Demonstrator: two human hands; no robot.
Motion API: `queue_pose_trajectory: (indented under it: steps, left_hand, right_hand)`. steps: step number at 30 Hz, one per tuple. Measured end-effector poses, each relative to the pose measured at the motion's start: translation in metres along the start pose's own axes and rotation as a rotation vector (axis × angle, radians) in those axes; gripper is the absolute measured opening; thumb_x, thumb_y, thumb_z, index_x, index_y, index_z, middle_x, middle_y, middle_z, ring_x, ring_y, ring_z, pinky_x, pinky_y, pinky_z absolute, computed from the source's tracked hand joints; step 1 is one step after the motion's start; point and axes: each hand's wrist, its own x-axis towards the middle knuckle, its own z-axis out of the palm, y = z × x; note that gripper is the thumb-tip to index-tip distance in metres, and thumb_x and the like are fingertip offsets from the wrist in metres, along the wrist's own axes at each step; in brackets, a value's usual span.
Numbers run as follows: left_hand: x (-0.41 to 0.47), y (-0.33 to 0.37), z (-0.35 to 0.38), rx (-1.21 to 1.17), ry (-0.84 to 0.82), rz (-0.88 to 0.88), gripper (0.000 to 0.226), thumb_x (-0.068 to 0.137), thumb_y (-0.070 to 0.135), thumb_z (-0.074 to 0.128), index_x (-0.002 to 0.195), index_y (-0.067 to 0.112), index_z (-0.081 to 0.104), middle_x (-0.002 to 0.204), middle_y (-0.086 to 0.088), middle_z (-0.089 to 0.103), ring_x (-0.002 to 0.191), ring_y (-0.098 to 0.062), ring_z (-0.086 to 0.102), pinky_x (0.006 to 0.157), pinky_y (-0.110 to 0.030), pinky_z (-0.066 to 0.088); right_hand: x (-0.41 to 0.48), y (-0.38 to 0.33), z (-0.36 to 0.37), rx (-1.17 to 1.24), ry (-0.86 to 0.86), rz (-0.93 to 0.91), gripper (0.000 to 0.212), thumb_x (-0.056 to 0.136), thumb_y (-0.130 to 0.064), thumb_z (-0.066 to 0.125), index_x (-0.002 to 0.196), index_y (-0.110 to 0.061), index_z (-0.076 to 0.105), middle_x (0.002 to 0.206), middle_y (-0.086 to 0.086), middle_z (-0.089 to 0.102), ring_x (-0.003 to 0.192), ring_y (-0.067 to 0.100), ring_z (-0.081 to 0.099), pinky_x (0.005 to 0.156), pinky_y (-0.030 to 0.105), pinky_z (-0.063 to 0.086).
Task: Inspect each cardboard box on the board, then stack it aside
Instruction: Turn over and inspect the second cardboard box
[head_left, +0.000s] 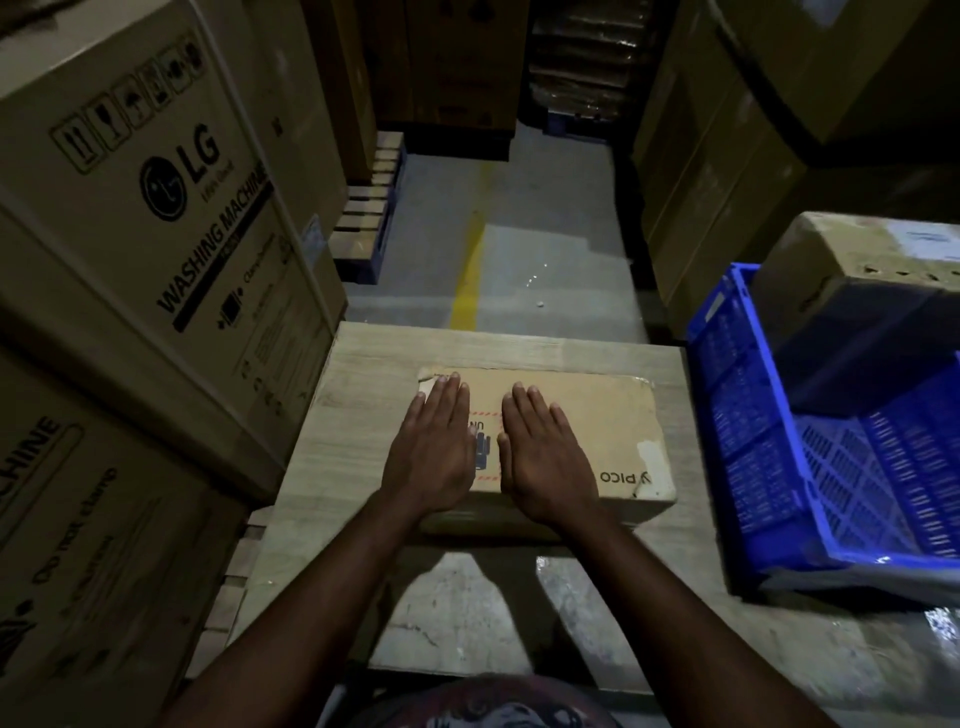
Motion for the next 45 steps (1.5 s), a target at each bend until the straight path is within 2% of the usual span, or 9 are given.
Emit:
queue_pose_trajectory:
  steps: [7,16,22,26,29,33,38,42,45]
  left_hand:
    - [0.006,0.016,-0.011,-0.019,-0.024,0.016,0.065,0.106,0.042,0.021,0.159,0.010,0.002,0.167,-0.009,-0.004,0.154,-0.021,-0.007,0.125,-0.040,-0.002]
    - [0.022,0.048,0.006,0.019,-0.035,0.059,0.070,0.104,0.050,0.019,0.159,0.010,-0.002,0.167,-0.008,-0.009,0.153,-0.019,-0.013,0.124,-0.044,-0.008]
    - [0.025,0.048,0.004,-0.020,-0.004,0.053,0.071,0.102,0.052,0.026,0.159,0.013,0.009,0.167,-0.007,0.003,0.153,-0.023,-0.001,0.125,-0.043,-0.001]
    - [0.040,0.042,-0.007,-0.056,0.079,0.045,0.062,0.100,0.048,0.037,0.152,0.015,0.028,0.158,-0.009,0.027,0.144,-0.026,0.024,0.120,-0.044,0.018]
    - [0.054,0.021,-0.007,-0.034,0.112,-0.050,0.063,0.099,0.049,0.034,0.151,0.013,0.033,0.153,-0.011,0.038,0.141,-0.029,0.031,0.118,-0.046,0.020]
    - [0.059,0.007,0.000,0.011,0.124,-0.071,0.066,0.096,0.058,0.024,0.146,0.019,0.043,0.142,-0.005,0.052,0.133,-0.025,0.041,0.116,-0.046,0.024]
    - [0.062,0.009,0.001,0.013,0.174,-0.082,0.061,0.093,0.057,0.029,0.135,0.021,0.053,0.130,-0.003,0.060,0.122,-0.024,0.049,0.112,-0.044,0.027]
    - [0.061,0.009,0.003,-0.011,0.180,-0.094,0.057,0.094,0.056,0.033,0.136,0.022,0.053,0.135,-0.001,0.057,0.129,-0.022,0.046,0.116,-0.047,0.022]
    - [0.059,0.014,0.003,-0.047,0.198,-0.273,0.058,0.094,0.052,0.042,0.141,0.018,0.047,0.146,-0.008,0.047,0.137,-0.026,0.038,0.115,-0.054,0.017]
  right_hand:
    - [0.000,0.022,-0.030,0.220,0.124,0.084,0.045,0.101,-0.031,0.041,0.139,-0.014,0.056,0.153,0.011,0.047,0.144,0.024,0.038,0.122,0.038,0.025]
    - [-0.006,0.063,-0.023,0.041,0.067,0.157,0.064,0.103,-0.041,0.025,0.159,-0.011,0.022,0.168,0.008,0.014,0.156,0.021,0.006,0.124,0.037,0.003]
    - [-0.007,0.064,-0.026,0.117,0.116,0.178,0.057,0.103,-0.040,0.039,0.155,-0.015,0.035,0.164,0.005,0.027,0.153,0.018,0.018,0.125,0.038,0.013]
    - [0.000,0.070,-0.046,0.140,0.292,0.208,0.038,0.098,-0.028,0.051,0.133,-0.017,0.059,0.146,0.006,0.054,0.136,0.018,0.046,0.116,0.036,0.034]
    - [0.007,0.085,-0.054,0.142,0.331,0.327,0.052,0.100,-0.034,0.044,0.150,-0.016,0.041,0.159,0.005,0.037,0.147,0.019,0.030,0.123,0.040,0.023]
    - [0.014,0.104,-0.042,0.097,0.139,0.363,0.062,0.103,-0.045,0.033,0.157,-0.015,0.027,0.167,0.007,0.016,0.154,0.023,0.013,0.125,0.042,0.015]
    - [0.019,0.103,-0.040,0.095,0.151,0.398,0.057,0.102,-0.045,0.035,0.151,-0.016,0.037,0.164,0.010,0.023,0.151,0.026,0.018,0.118,0.046,0.027]
    - [0.017,0.101,-0.042,0.164,0.145,0.468,0.058,0.100,-0.049,0.038,0.150,-0.020,0.036,0.166,0.010,0.015,0.151,0.029,0.018,0.114,0.051,0.034]
    - [0.016,0.100,-0.043,0.224,0.141,0.559,0.059,0.100,-0.050,0.039,0.152,-0.022,0.031,0.167,0.005,0.011,0.149,0.029,0.023,0.109,0.052,0.038]
